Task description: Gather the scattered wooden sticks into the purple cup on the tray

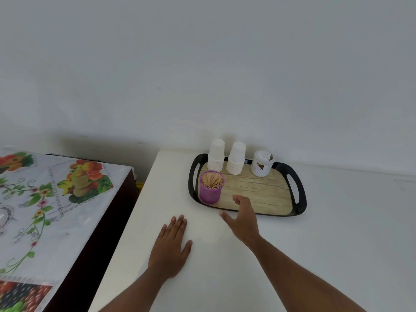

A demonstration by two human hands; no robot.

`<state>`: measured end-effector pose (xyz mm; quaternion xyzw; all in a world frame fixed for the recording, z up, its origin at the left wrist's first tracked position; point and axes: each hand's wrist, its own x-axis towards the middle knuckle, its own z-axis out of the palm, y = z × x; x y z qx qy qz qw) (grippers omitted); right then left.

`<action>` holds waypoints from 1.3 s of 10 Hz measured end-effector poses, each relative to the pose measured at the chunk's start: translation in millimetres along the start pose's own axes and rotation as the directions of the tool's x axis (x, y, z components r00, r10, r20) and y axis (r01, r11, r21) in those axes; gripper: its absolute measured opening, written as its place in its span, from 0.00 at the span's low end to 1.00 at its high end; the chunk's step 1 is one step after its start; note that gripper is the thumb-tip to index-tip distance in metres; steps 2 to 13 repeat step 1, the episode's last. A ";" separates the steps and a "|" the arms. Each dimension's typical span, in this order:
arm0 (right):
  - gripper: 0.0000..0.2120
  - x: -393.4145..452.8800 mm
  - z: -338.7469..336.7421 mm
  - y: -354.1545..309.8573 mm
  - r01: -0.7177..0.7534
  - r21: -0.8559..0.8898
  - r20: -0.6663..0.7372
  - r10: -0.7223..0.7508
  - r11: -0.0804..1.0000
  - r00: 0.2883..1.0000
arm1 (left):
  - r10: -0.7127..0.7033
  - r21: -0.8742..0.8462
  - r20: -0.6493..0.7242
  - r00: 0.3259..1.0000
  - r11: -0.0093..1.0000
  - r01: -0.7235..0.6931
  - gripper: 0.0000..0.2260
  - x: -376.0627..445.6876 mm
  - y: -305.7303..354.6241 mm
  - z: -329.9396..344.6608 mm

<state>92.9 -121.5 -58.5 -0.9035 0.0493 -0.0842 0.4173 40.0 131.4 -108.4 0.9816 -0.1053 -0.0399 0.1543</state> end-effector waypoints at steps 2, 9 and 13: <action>0.28 -11.0 -16.7 4.6 0.095 -0.107 0.009 -0.095 0.990 0.995 | -0.002 -0.008 0.045 0.999 1.000 0.002 0.38 2.5 4.1 -0.4; 0.28 -11.0 -16.7 4.6 0.095 -0.107 0.009 -0.095 0.990 0.995 | -0.002 -0.008 0.045 0.999 1.000 0.002 0.38 2.5 4.1 -0.4; 0.28 -11.0 -16.7 4.6 0.095 -0.107 0.009 -0.095 0.990 0.995 | -0.002 -0.008 0.045 0.999 1.000 0.002 0.38 2.5 4.1 -0.4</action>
